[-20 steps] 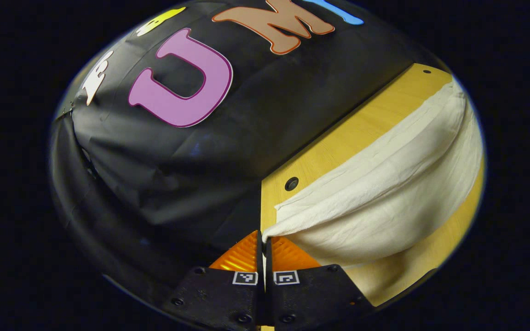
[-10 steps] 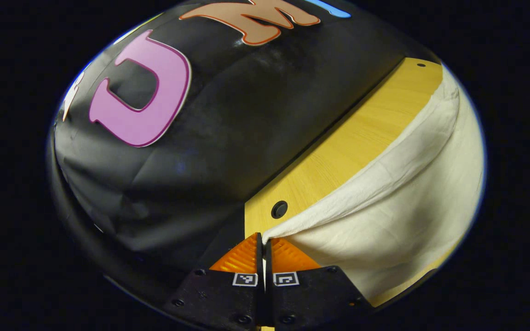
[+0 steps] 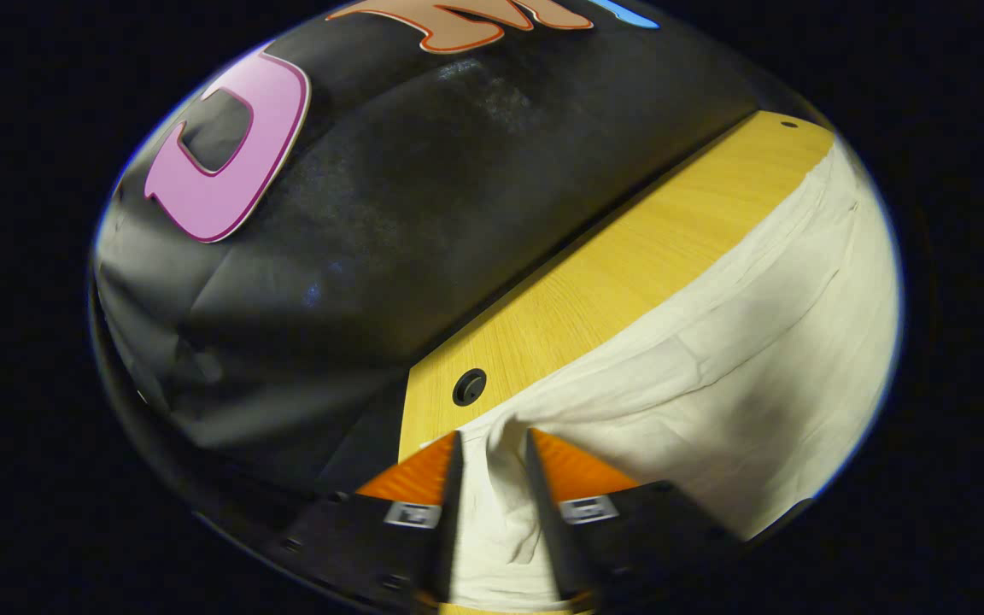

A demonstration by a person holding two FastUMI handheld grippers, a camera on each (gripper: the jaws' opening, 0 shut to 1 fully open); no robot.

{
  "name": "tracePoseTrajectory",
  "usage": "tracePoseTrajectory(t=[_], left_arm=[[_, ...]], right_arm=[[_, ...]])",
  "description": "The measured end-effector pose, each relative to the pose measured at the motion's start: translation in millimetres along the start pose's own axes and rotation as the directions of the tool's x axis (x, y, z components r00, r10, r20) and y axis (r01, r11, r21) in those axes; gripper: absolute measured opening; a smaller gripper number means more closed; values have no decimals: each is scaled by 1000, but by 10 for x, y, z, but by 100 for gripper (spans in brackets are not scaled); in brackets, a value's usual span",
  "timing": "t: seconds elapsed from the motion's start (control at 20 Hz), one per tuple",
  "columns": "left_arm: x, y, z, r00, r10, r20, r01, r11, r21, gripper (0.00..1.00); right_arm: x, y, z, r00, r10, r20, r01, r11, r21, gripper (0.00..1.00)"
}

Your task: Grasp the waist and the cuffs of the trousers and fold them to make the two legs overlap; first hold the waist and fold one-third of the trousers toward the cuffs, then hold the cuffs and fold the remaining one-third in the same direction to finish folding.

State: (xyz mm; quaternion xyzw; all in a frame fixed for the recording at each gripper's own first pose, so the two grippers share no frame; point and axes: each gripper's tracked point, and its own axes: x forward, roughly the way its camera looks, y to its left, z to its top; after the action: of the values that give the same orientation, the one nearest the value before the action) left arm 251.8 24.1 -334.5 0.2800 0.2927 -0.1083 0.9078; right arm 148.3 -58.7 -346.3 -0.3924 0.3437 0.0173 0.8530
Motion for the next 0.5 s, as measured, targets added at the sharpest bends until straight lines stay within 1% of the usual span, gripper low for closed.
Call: tracePoseTrajectory(t=[0.05, 0.1, 0.2, 0.25, 0.3, 0.4, 0.5], left_arm=[[-60, 3, 165, 1000, 6, 17, -5, 999, -33, 72], [-123, 5, 136, 999, 10, 37, -7, 998, -70, 96], [-332, -40, 343, 996, 13, 86, 0, 989, -151, 95], [-456, -45, 465, 993, 10, 114, 12, 981, -193, 95], [-554, -43, 553, 989, 2, 146, 32, 972, -231, 96], [-759, -9, 763, 978, 4, 208, 57, 955, -290, 96], [-963, 42, 952, 967, 9, 254, 76, 943, -323, 95]], right_arm=[[23, -69, 50, 1000, -2, 21, 1, 999, 44, 100], [-100, -130, 102, 999, -8, 36, 5, 996, 88, 97], [-233, -243, 155, 998, -11, 67, -2, 981, 196, 98], [-305, -281, 158, 997, -7, 79, -14, 965, 261, 98], [-362, -326, 134, 996, -2, 84, -26, 944, 330, 98], [-444, -377, -21, 998, 20, 59, -44, 894, 446, 97], [-493, -428, -167, 998, 37, 44, -55, 856, 514, 98]])
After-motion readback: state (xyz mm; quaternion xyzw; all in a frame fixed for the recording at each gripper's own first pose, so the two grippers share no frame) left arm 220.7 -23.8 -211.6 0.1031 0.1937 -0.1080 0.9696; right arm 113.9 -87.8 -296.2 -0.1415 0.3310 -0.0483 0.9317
